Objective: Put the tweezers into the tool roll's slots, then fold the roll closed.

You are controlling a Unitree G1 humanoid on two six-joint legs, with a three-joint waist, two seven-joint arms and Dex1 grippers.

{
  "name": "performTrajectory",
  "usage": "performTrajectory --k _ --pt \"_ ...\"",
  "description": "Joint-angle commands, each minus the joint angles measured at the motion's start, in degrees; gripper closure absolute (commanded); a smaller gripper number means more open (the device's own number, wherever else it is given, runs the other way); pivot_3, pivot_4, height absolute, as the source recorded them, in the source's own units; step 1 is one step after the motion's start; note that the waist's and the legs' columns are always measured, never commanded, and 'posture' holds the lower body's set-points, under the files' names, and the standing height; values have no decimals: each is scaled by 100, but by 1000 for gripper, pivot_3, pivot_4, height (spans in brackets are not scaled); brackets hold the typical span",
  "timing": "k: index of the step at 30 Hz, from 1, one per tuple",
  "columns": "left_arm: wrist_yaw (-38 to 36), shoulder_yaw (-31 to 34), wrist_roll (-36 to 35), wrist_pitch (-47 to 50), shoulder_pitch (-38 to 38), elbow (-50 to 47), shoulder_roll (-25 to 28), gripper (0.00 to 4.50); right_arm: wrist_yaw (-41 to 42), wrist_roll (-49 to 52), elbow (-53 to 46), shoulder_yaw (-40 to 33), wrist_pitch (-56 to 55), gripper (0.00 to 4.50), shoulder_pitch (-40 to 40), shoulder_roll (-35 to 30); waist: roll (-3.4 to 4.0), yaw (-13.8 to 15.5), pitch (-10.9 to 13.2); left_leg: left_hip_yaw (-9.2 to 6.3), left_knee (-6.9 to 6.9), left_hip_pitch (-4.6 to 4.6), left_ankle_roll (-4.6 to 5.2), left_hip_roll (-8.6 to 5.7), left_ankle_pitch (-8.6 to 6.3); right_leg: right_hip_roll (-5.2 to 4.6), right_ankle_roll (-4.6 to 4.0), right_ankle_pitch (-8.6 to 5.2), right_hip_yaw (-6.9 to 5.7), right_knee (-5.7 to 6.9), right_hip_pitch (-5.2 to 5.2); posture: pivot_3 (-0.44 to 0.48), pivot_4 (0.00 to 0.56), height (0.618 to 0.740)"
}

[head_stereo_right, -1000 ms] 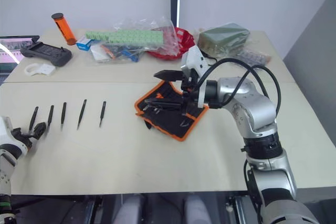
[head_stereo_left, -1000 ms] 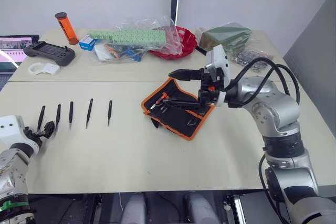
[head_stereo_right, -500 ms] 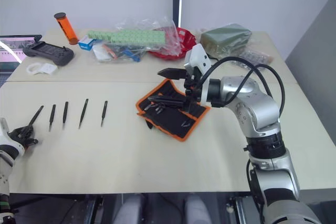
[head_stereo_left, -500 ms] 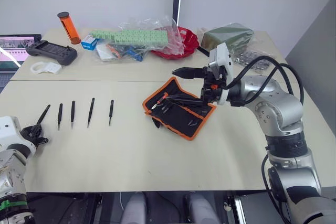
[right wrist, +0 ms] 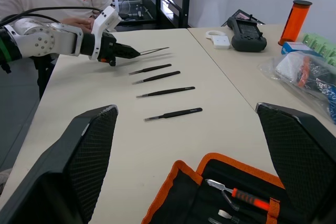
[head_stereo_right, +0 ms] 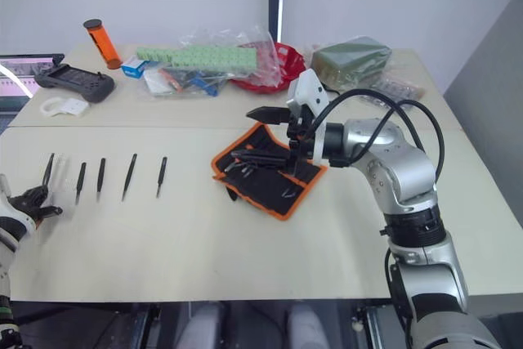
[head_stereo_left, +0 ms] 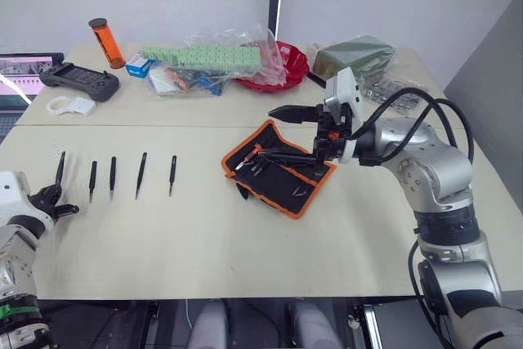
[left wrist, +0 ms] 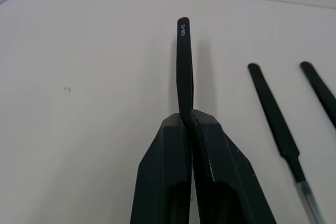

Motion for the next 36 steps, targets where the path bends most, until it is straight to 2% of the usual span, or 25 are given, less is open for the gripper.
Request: performTrajectory --k 1,6,9,15,19,22,26,29,36 --pt "-258 1 -255 36 -251 -703 254 4469 -101 33 -173 -166 -27 0 32 -64 -1 14 0 0 0 0 0 0 0 0 0 0 0 0 0 0 150 740" --pt "-815 -619 -666 696 -560 -1734 382 4469 -297 68 -215 -359 83 0 327 -215 -3 34 0 -1 5 -4 0 -4 0 -2 2 0 1 -3 4 0 150 740" --pt "-956 -1092 -683 1019 -752 -2286 477 4500 -373 110 -243 -482 115 811 572 -314 -2 20 1 -1 5 -4 0 -5 0 -2 2 1 2 -2 4 0 150 740" --pt "-1202 -2123 -773 1951 -1448 -2965 674 4500 -630 -389 -119 -392 -265 2948 1177 -437 -3 -26 1 -1 1 -4 1 -1 0 7 3 0 4 -1 0 0 150 740" --pt "-1239 -2759 -732 2485 -1830 -3403 646 4500 -976 -817 264 -365 -631 4359 1442 -266 -2 -30 2 3 3 -6 1 -4 0 6 5 -1 12 -2 1 0 150 740" --pt "-943 -3082 -510 2581 -2085 -3530 426 4500 -1045 -978 460 -329 -825 4485 1494 -156 1 -30 4 3 3 -5 1 -3 0 8 5 -1 12 -1 0 0 150 740" --pt "-604 -3816 -367 3282 -2650 -3878 30 4500 -1027 -1277 895 -127 -1094 4485 1549 -49 -2 4 5 1 15 -7 1 -6 0 7 8 0 11 -1 6 0 150 740" --pt "-534 -3724 -806 3950 -3019 -3747 -499 4500 -956 -1438 1191 -6 -1329 4485 1604 18 -2 24 6 -2 25 -11 1 -14 0 4 14 0 15 -1 9 0 150 740" --pt "-583 -4186 -736 4399 -3127 -3788 -722 4500 -977 -1716 1902 66 -1807 4485 1661 209 -1 -32 6 -3 18 -7 1 -11 1 7 13 1 14 3 7 0 150 740"
